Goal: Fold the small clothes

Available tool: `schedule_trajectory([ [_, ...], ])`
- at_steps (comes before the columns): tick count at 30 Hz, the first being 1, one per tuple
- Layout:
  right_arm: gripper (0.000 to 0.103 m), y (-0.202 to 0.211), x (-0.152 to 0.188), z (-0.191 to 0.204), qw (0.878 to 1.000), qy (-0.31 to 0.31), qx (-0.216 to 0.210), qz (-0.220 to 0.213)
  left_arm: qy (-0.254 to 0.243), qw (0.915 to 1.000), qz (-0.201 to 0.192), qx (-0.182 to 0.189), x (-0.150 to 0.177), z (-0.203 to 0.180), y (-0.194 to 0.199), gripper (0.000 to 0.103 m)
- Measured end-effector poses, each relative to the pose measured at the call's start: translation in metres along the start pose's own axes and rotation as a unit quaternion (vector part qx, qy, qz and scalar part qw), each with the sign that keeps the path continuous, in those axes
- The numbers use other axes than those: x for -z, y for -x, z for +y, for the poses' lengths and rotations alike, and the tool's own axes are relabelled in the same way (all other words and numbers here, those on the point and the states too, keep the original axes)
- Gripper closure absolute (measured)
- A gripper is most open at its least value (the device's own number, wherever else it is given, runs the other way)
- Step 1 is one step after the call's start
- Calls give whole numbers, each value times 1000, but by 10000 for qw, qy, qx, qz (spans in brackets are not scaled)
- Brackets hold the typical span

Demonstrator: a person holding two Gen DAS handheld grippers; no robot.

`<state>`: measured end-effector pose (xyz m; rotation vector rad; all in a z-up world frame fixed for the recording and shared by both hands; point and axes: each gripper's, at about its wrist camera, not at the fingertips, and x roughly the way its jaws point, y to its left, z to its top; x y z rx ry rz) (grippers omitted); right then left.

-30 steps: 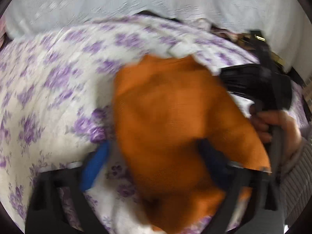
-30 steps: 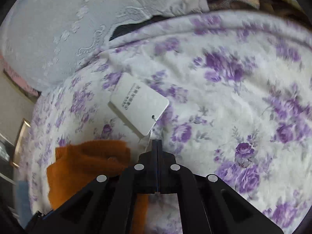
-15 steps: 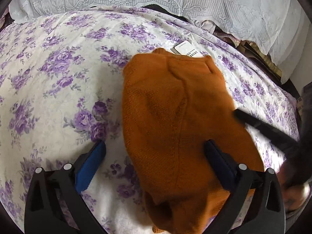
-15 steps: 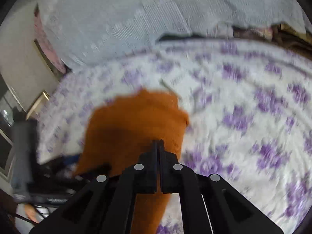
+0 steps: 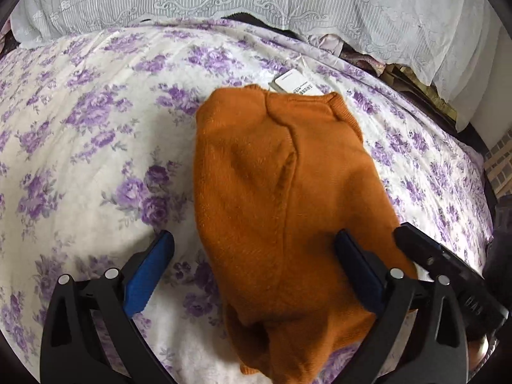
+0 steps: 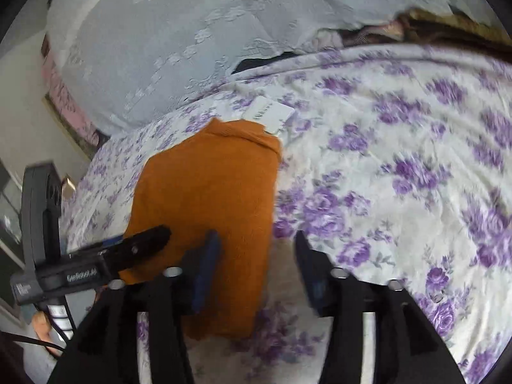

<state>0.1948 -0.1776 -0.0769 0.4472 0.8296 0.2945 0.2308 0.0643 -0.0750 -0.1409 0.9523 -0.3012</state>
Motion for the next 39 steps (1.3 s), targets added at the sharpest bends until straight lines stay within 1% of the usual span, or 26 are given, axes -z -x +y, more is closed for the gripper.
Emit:
schedule_trajectory([
  [1, 40, 0, 0, -7, 9997, -164, -164, 35, 28, 10000, 11, 38, 0, 1, 0, 4],
  [3, 40, -1, 1, -11, 9992, -259, -293, 24, 37, 10000, 20, 56, 0, 1, -1, 4],
  [7, 40, 2, 0, -5, 9997, -79, -229, -89, 18, 10000, -20, 46, 0, -1, 1, 5],
  [11, 40, 4, 0, -9, 9990, -175, -372, -190, -15, 9999, -110, 41, 0, -4, 5, 6],
  [16, 39, 8, 0, -8, 9983, -119, -472, -306, -207, 9995, -231, -22, 2, -12, 9, 6],
  [26, 39, 7, 0, -12, 9979, -261, -537, -258, -270, 9992, -262, -113, 2, -15, 9, 6],
  [33, 38, 6, 1, -10, 9979, -241, -557, -227, -244, 9994, -228, -67, 2, -15, 8, 6],
  [35, 38, 6, 1, -11, 9979, -253, -560, -220, -239, 9995, -209, -1, 2, -15, 9, 6],
  [39, 38, 6, 0, -11, 9978, -276, -570, -216, -102, 9978, 17, 656, 0, -9, 8, 6],
])
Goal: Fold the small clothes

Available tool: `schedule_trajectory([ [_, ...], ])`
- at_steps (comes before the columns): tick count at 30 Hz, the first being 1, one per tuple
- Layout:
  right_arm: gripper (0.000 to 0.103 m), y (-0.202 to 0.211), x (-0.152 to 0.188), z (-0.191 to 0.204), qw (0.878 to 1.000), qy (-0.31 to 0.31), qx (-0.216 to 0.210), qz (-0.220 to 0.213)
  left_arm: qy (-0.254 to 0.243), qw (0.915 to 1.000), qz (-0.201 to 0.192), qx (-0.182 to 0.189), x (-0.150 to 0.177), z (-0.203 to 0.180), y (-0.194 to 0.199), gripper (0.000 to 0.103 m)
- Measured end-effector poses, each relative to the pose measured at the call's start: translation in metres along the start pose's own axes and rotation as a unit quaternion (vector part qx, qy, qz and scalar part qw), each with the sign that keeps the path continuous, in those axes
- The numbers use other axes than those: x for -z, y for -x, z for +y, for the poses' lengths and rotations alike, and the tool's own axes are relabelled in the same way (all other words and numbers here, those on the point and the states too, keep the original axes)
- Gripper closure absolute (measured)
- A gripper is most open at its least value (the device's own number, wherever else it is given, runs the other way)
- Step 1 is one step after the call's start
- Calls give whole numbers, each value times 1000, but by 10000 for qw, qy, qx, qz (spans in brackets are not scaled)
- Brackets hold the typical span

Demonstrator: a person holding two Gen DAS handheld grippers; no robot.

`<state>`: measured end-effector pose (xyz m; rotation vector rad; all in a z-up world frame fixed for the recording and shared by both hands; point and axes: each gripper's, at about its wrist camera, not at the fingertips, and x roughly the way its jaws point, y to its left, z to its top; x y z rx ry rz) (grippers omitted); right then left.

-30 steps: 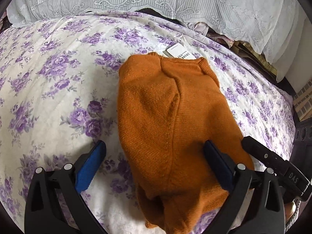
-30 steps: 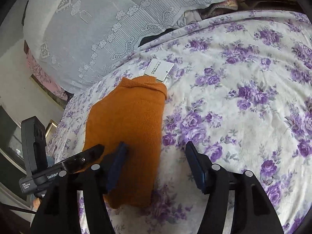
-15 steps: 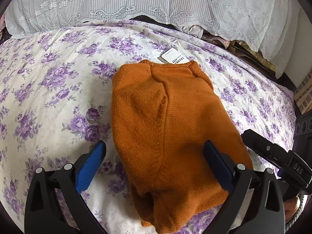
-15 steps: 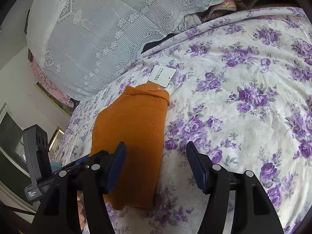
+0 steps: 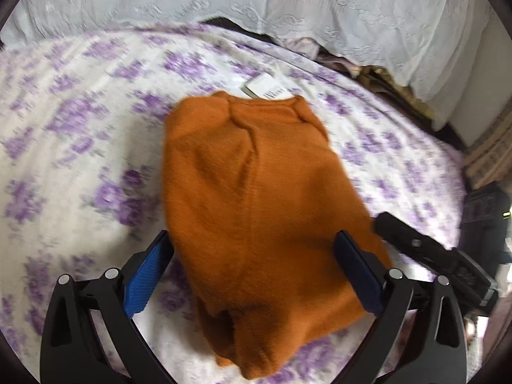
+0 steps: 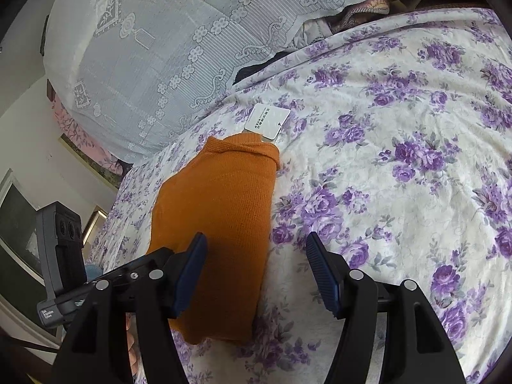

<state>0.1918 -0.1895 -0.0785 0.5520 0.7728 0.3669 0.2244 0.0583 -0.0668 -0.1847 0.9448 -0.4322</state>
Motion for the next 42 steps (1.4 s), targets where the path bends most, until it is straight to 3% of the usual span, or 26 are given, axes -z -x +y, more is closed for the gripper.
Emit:
schedule_trajectory([
  [4, 38, -4, -3, -3, 9999, -107, -51, 42, 431, 9976, 366, 395, 0, 18, -13, 4],
  [9, 38, -13, -9, -4, 9997, -181, -99, 121, 434, 9974, 351, 465, 1, 16, -15, 4],
  [13, 37, -23, -15, -2, 9992, -251, -200, 249, 416, 9959, 359, 723, 1, 13, -15, 5],
  [17, 35, -37, -22, 2, 9982, -273, -304, 428, 336, 9965, 383, 667, 1, 10, -17, 5],
  [21, 35, -36, -24, 0, 9985, -299, -333, 318, 337, 9969, 421, 570, 0, 10, -20, 4],
  [22, 37, -36, -28, 0, 9985, -304, -338, 291, 330, 9970, 420, 557, 0, 10, -20, 4],
  [25, 70, -48, -44, -2, 9983, -292, -318, 380, 323, 9972, 420, 528, 0, 9, -21, 4],
  [28, 71, -68, -56, -10, 9966, -533, -338, 523, 275, 9975, 434, 481, -1, 9, -23, 4],
  [35, 73, -101, -83, -12, 9972, -451, -261, 534, 194, 9979, 456, 419, -1, 9, -26, 4],
  [39, 73, -114, -93, -23, 9945, -714, -538, 543, 197, 9981, 440, 382, -2, 9, -28, 4],
  [42, 75, -104, -94, -35, 9912, -1035, -767, 300, 180, 9981, 441, 390, -2, 9, -28, 4],
])
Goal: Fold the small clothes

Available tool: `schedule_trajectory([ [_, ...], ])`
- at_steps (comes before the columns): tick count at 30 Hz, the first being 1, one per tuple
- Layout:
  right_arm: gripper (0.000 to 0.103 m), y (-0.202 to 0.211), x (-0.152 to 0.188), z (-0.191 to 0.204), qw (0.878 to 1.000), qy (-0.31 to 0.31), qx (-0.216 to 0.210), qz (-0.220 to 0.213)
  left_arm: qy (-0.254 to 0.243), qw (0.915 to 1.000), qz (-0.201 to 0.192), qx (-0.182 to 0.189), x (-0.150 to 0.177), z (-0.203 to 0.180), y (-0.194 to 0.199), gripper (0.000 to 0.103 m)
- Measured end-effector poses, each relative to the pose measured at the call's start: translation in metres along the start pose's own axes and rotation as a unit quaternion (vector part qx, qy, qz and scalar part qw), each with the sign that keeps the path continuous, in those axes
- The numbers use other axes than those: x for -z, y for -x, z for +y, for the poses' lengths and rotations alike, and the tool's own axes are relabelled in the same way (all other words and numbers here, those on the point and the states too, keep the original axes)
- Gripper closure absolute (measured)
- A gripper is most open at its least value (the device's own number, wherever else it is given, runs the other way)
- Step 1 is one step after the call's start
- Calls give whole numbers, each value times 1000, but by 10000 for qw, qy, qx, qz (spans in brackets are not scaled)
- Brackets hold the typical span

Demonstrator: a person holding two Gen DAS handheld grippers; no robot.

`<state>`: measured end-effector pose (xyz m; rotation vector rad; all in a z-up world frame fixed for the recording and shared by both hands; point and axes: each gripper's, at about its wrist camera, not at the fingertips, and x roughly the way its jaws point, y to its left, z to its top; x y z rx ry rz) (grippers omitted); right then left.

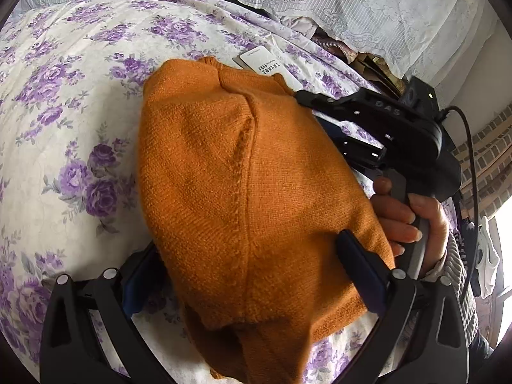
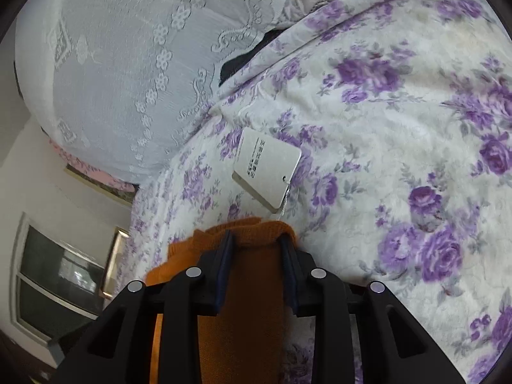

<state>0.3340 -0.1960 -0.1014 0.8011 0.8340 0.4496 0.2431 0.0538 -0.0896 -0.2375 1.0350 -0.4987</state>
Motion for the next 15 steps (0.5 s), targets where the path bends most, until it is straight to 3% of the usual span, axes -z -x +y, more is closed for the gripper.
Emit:
schedule_trajectory([
  [3, 71, 32, -4, -10, 9975, -195, 113, -676, -1, 10000, 2, 10, 0, 0, 0, 4],
  [6, 71, 49, 6, -13, 9986, -260, -164, -438, 10, 10000, 13, 18, -1, 0, -1, 4],
  [9, 70, 61, 34, 0, 9998, 173, -17, -97, 21, 10000, 23, 21, -1, -1, 0, 4],
  [11, 40, 61, 46, 6, 9996, 267, -65, 90, 23, 10000, 28, 25, -1, -1, 0, 4],
  [15, 41, 52, 69, 14, 9977, 473, 139, 474, 21, 10000, 31, 45, -1, -1, 0, 4],
])
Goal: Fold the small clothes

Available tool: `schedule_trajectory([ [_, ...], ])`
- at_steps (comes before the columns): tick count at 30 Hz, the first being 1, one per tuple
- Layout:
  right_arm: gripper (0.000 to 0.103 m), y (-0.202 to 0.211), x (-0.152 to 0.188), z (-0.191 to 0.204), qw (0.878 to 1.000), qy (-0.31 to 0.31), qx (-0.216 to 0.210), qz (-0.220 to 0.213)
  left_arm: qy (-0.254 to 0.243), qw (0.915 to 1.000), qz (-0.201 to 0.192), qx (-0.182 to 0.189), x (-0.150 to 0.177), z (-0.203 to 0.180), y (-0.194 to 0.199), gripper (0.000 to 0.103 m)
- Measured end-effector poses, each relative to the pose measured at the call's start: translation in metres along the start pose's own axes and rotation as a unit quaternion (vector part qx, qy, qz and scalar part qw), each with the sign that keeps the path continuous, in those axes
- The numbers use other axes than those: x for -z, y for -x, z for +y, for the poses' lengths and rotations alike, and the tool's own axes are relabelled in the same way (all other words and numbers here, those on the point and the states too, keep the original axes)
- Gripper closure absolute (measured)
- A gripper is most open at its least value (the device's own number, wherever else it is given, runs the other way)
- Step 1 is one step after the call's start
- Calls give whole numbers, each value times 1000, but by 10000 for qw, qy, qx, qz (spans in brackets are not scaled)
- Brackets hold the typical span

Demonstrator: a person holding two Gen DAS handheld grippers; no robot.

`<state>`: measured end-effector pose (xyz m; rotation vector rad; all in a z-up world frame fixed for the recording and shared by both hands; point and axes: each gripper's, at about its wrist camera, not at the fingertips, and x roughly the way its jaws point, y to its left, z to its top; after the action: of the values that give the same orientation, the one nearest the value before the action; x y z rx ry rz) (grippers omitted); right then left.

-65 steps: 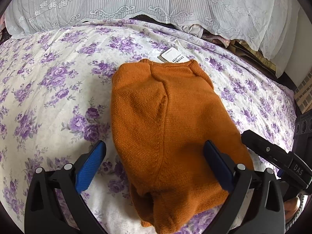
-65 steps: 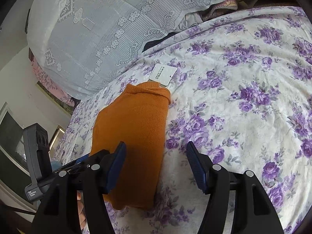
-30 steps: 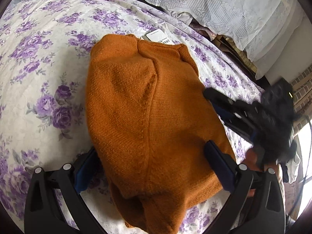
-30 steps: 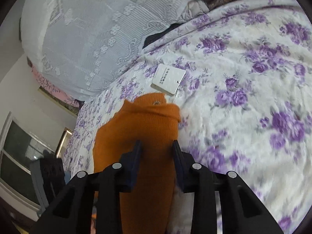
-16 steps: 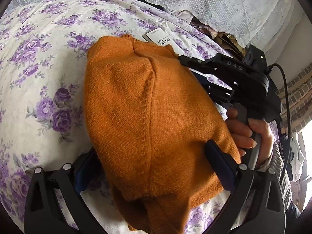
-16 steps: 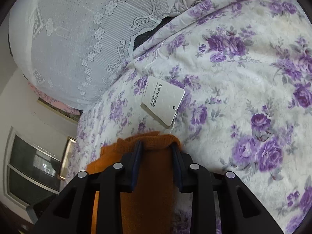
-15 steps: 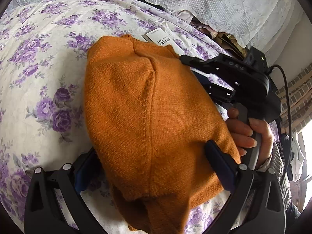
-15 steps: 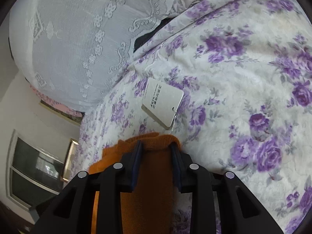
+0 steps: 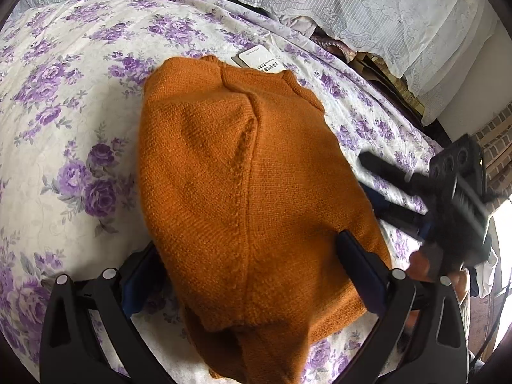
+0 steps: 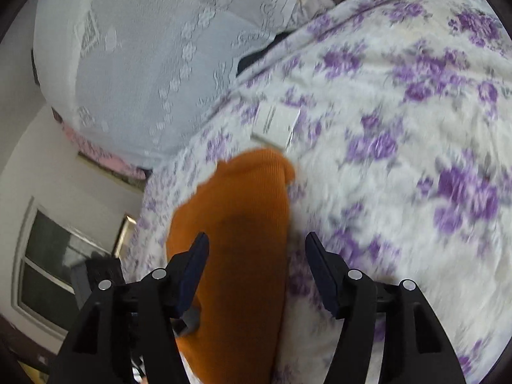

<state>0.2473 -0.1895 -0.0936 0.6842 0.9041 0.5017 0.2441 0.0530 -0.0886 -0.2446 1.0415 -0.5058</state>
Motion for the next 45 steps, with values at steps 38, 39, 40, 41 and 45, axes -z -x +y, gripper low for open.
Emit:
schedule_trajectory([
  [38, 59, -8, 23, 14, 9988, 447, 72, -159, 292, 9987, -271, 322, 2, 1, 6, 46],
  [39, 61, -6, 24, 16, 9986, 481, 92, -209, 237, 9987, -314, 313, 3, -1, 8, 51],
  [40, 63, -3, 25, 19, 9980, 554, 139, -281, 174, 9988, -349, 287, 3, -3, 10, 52],
  [41, 63, -1, 26, 22, 9974, 617, 190, -328, 77, 9989, -393, 227, 4, -8, 12, 55],
  [45, 64, 17, 37, 27, 9956, 696, 385, -501, -118, 9990, -400, 162, 8, -24, 16, 58],
])
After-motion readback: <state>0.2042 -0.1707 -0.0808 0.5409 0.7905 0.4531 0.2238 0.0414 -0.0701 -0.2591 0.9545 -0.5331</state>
